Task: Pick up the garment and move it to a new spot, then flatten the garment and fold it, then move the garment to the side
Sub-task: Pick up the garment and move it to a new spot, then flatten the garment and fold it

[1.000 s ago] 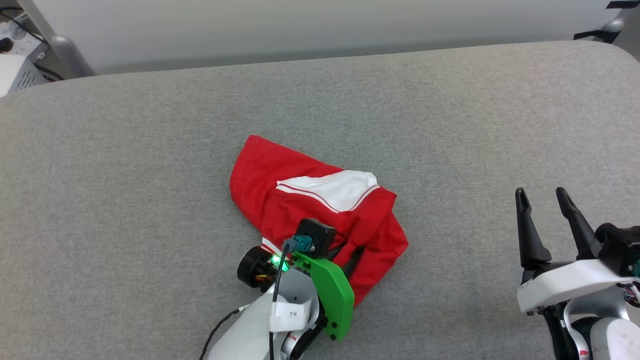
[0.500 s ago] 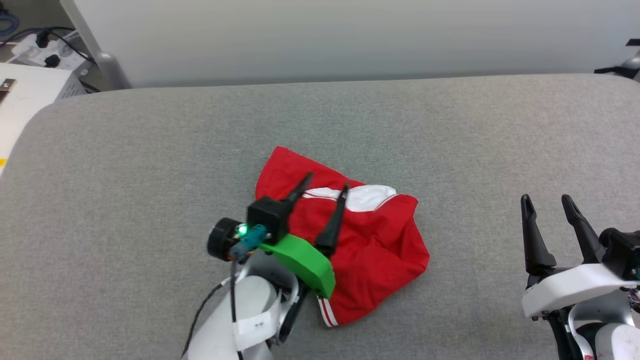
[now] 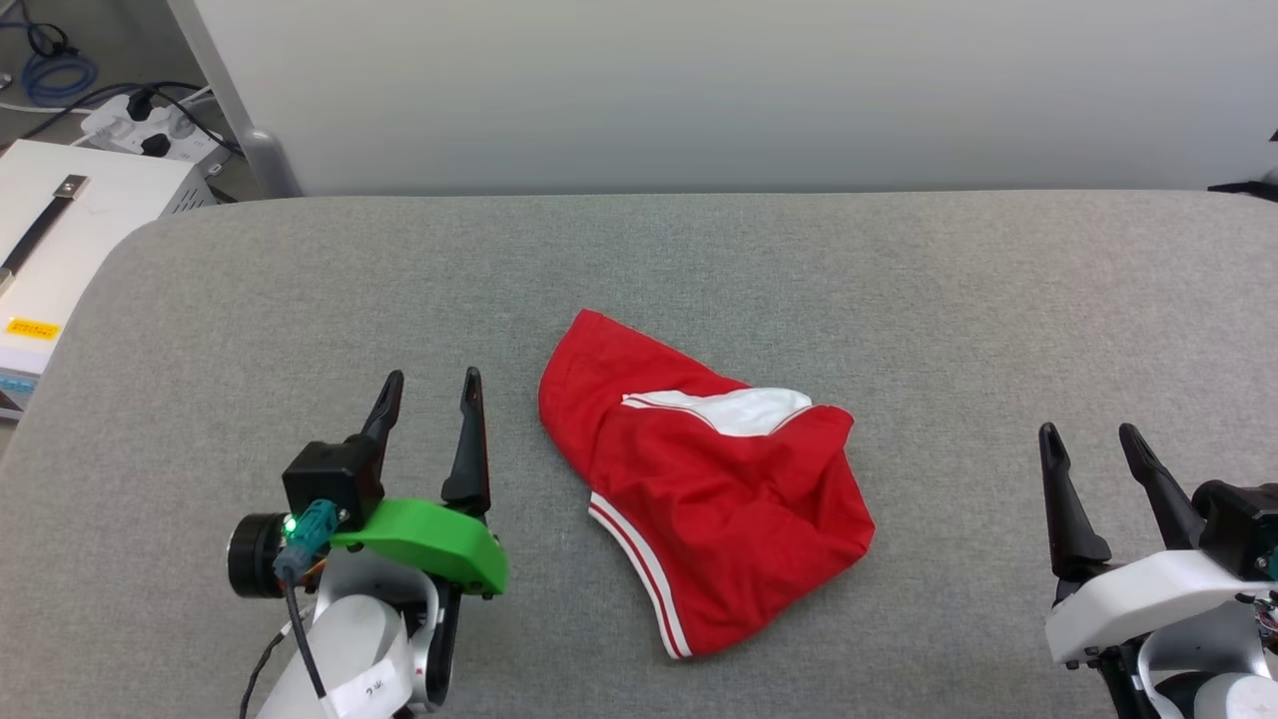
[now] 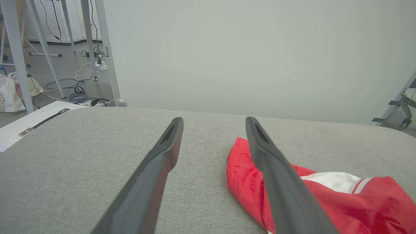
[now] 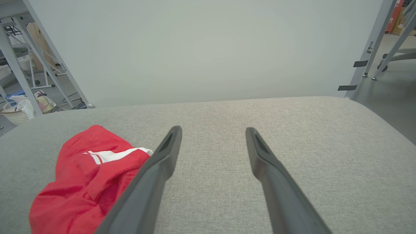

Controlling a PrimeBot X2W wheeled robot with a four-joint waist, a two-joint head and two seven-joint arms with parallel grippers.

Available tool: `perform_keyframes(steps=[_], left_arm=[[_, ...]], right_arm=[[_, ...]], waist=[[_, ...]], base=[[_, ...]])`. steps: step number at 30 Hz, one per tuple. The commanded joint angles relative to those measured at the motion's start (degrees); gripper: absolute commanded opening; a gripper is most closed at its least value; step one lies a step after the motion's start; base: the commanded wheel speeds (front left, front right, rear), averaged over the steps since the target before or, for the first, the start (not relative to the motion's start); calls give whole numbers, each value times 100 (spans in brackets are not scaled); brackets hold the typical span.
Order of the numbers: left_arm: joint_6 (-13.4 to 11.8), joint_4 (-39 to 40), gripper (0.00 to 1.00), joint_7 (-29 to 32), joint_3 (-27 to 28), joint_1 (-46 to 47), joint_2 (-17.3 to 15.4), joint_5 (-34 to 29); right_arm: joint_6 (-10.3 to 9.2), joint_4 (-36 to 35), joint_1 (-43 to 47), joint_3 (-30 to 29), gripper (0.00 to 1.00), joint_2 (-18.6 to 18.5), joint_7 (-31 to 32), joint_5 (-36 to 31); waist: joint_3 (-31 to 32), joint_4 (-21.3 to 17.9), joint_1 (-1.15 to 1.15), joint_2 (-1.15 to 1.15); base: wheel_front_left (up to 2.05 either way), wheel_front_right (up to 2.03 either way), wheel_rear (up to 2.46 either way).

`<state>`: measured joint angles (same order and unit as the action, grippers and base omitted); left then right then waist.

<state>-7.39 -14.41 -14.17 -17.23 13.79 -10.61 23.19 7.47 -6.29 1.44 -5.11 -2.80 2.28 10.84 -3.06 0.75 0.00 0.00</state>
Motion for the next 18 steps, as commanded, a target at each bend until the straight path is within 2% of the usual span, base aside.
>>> perform_keyframes(steps=[1,6,13,18], left_arm=[[-47,74,100,-51,56,-173,-78,-17],[-74,188,100,-23,48,-404,-214,-46],[-82,272,100,48,-49,-423,-211,-56],[-75,265,100,46,-111,-322,-166,-64]], right_arm=[[2,-38,85,-12,100,-8,20,4],[2,-38,147,-22,100,-8,98,15],[2,26,104,-113,100,-8,288,-24],[2,360,-178,-117,100,-130,1042,200]], waist=[[29,34,0,0],[72,75,0,0],[23,168,0,0],[-94,343,0,0]], base=[[0,0,0],[0,0,0],[0,0,0],[0,0,0]])
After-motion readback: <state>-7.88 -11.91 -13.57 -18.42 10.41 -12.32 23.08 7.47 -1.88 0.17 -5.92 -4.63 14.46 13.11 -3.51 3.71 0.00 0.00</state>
